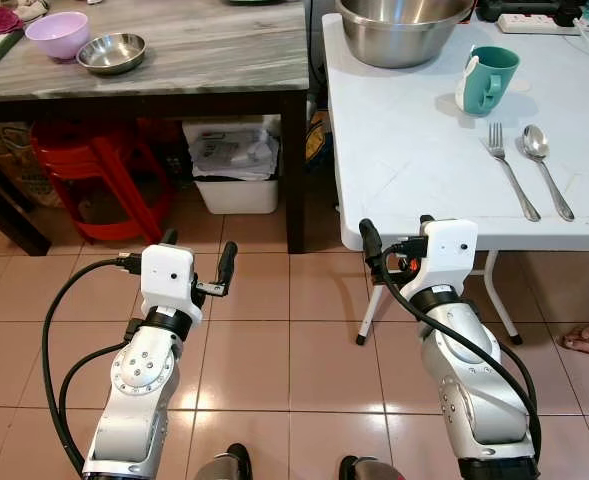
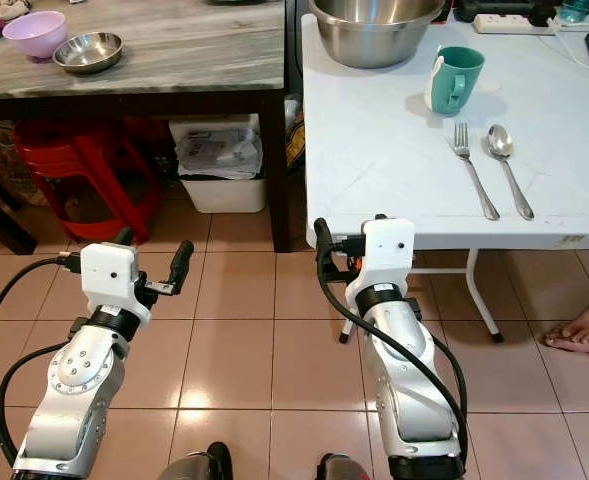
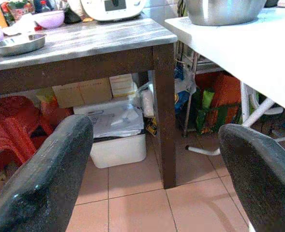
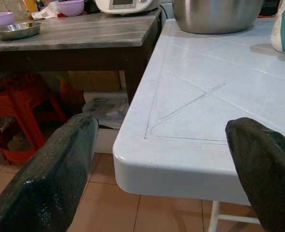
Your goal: Setting the table
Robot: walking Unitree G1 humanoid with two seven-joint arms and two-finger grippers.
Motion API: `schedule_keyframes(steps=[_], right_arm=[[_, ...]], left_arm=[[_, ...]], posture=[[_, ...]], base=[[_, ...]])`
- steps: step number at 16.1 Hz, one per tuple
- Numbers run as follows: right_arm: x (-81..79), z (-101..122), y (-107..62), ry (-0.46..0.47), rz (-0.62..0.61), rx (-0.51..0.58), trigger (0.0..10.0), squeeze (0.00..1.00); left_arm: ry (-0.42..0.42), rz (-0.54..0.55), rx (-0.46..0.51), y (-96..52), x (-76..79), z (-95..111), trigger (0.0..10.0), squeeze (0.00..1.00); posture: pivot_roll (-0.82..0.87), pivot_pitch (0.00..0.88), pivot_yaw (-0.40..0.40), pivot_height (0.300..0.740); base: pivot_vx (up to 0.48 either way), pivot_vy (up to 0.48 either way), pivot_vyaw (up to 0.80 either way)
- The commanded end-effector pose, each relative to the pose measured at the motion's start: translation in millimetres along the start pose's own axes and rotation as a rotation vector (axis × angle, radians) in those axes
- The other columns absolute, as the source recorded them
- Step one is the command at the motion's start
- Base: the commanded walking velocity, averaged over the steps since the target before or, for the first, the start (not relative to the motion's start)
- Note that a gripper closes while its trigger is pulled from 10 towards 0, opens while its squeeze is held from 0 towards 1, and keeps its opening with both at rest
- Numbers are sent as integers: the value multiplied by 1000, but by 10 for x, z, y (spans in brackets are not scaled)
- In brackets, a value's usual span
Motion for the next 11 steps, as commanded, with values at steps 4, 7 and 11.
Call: schedule_keyframes(steps=[4, 7, 11], right_arm=[[-42, -20, 18, 4, 10, -3, 10000, 0], [-43, -18, 17, 4, 7, -2, 10000, 0], [-37, -19, 12, 3, 3, -2, 10000, 0]], left_arm=[[8, -15, -1, -11, 6, 8, 10000, 0], [8, -10, -10, -6, -3, -7, 10000, 0], [5, -7, -12, -6, -8, -13, 10000, 0]], posture=[[-82, 189, 52, 740], [-84, 189, 54, 740], [-84, 189, 54, 740]], base=[[0, 0, 0], [0, -130, 0], [0, -367, 0]])
Point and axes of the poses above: a point about 5 cm out from each wrist's last joint towards the gripper, its own y axis pointing out of the wrist towards the gripper, its own z axis along the axis of the wrist's last joint, x = y × z, the point moved 6 cm from there along y, pointing out of the wrist towards the gripper, and after that the axes turned 4 degrees about -y, right-handed, at the moved point
